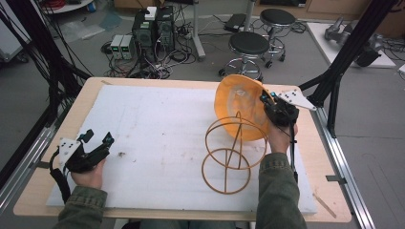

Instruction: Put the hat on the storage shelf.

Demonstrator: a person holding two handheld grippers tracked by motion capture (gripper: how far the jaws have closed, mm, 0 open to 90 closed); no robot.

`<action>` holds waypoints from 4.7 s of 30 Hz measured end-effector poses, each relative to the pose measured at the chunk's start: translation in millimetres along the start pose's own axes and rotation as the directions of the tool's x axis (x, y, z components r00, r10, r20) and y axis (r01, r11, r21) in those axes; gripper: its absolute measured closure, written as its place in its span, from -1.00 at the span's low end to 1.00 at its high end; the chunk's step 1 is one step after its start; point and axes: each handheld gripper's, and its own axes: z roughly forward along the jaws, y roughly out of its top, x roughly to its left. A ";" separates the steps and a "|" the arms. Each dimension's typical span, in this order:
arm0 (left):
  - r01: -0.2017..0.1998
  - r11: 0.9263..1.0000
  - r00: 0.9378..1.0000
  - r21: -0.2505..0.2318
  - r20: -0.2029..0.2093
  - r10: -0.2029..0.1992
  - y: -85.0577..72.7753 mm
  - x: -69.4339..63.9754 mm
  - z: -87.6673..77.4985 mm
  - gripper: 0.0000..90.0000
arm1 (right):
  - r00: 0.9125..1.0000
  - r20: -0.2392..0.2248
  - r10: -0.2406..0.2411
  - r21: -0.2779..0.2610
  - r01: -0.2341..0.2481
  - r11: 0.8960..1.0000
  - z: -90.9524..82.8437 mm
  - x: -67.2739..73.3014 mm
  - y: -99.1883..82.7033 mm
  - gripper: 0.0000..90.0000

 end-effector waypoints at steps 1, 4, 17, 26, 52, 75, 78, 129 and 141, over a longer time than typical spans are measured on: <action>0.000 1.000 1.000 0.000 0.000 0.000 0.0 0.1 -0.1 -0.35 | 1.000 -0.001 -0.007 -0.032 0.007 0.999 -1.8 1.6 3.4 0.95; -0.001 1.000 1.000 0.001 0.000 0.001 0.0 0.1 -0.3 -0.35 | 1.000 -0.025 0.009 -0.101 -0.012 0.995 -6.8 2.5 9.4 0.95; -0.003 1.000 1.000 0.002 0.000 0.003 -0.1 -0.4 0.1 -0.35 | 0.991 -0.088 0.096 -0.243 -0.115 0.963 -20.1 -4.1 25.0 0.94; -0.002 1.000 1.000 0.001 0.001 0.002 -0.2 -0.7 0.3 -0.35 | 0.994 -0.096 0.058 -0.293 -0.084 0.952 -26.9 5.2 43.3 0.94; -0.014 1.000 1.000 0.001 0.003 0.014 0.0 -3.0 0.5 -0.35 | 0.967 -0.244 -0.072 -0.396 -0.032 0.918 -76.3 41.3 51.2 0.93; -0.008 1.000 1.000 -0.001 0.002 0.008 0.4 -2.5 -0.3 -0.35 | 0.867 -0.472 -0.158 -0.369 -0.032 0.929 -118.5 61.8 48.4 0.90; -0.008 1.000 1.000 0.000 0.002 0.008 0.4 -2.6 -0.3 -0.35 | 0.854 -0.492 -0.172 -0.344 -0.009 0.939 -121.1 66.3 48.7 0.90; 0.005 1.000 1.000 -0.001 -0.001 -0.005 -0.1 -3.0 -1.6 -0.35 | 0.539 -0.842 -0.002 0.043 0.070 0.997 -141.4 66.6 11.1 0.74; 0.009 1.000 1.000 -0.002 -0.003 -0.009 0.0 -2.7 -1.6 -0.35 | 0.526 -0.850 -0.041 0.029 0.124 0.992 -142.7 69.1 8.8 0.63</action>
